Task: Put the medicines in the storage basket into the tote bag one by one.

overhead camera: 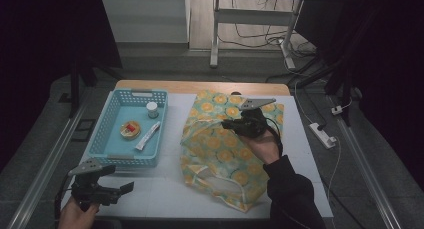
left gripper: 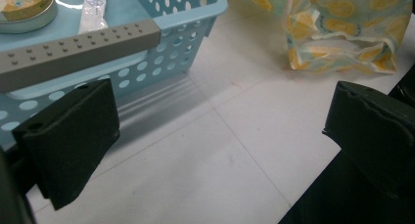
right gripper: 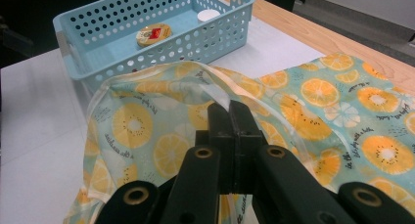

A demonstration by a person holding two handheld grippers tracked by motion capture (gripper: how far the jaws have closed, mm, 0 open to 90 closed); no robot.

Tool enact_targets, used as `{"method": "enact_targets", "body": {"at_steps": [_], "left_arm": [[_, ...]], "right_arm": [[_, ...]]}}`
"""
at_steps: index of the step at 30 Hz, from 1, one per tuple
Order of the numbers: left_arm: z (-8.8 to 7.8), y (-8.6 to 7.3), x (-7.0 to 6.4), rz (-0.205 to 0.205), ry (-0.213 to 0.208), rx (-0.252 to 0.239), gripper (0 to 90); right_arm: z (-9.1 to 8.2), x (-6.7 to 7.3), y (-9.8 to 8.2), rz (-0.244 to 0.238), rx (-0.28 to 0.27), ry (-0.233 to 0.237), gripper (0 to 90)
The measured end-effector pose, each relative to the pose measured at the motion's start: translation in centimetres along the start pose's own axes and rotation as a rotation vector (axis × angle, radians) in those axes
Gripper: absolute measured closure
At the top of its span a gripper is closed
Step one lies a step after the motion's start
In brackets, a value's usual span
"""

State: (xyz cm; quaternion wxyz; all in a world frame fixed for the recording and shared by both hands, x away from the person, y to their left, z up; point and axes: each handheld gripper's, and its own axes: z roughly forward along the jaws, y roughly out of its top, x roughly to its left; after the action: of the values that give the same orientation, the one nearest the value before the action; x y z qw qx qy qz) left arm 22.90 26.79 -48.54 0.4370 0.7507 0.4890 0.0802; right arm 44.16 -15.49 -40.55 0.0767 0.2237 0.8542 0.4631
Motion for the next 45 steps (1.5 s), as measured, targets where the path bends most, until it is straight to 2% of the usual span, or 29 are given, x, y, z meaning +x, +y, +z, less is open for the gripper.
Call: {"method": "enact_targets", "body": {"at_steps": [3, 5, 11, 15, 23, 26, 29, 35, 45], "left_arm": [[0.2, 0.5, 0.2, -0.004, -0.025, 0.005, 0.3], [0.3, 1.0, 0.3, 0.010, -0.028, 0.000, 0.3], [0.3, 2.4, 0.8, 0.036, -0.008, -0.012, 0.3], [0.5, 3.4, 1.3, 0.038, 0.005, -0.017, 0.4], [1.1, 4.9, 2.2, 0.031, 0.035, -0.003, 0.7], [1.6, 5.5, 2.7, 0.050, 0.044, 0.008, 0.6], [2.0, 6.0, 3.2, 0.048, 0.037, 0.012, 0.5], [2.5, 7.4, 4.3, 0.025, 0.051, 0.011, 0.7], [3.6, 9.5, 6.2, 0.010, 0.084, 0.007, 0.0]], "right_arm": [[0.0, 0.0, 0.0, 0.000, -0.001, 0.001, 90.0], [0.0, -0.1, 0.0, 0.000, -0.002, 0.000, 90.0], [-0.2, -0.1, 0.0, -0.005, -0.003, -0.003, 90.0], [-0.3, -0.1, 0.0, -0.007, -0.008, -0.003, 90.0], [-0.4, -0.2, 0.0, -0.010, -0.015, -0.004, 90.0], [-0.4, -0.2, 0.0, -0.010, -0.013, -0.005, 90.0], [-0.4, -0.2, 0.0, -0.010, -0.012, -0.004, 90.0], [-0.4, -0.2, 0.0, -0.009, -0.014, -0.003, 90.0], [-0.4, -0.3, 0.0, -0.007, -0.013, -0.003, 90.0]]}}
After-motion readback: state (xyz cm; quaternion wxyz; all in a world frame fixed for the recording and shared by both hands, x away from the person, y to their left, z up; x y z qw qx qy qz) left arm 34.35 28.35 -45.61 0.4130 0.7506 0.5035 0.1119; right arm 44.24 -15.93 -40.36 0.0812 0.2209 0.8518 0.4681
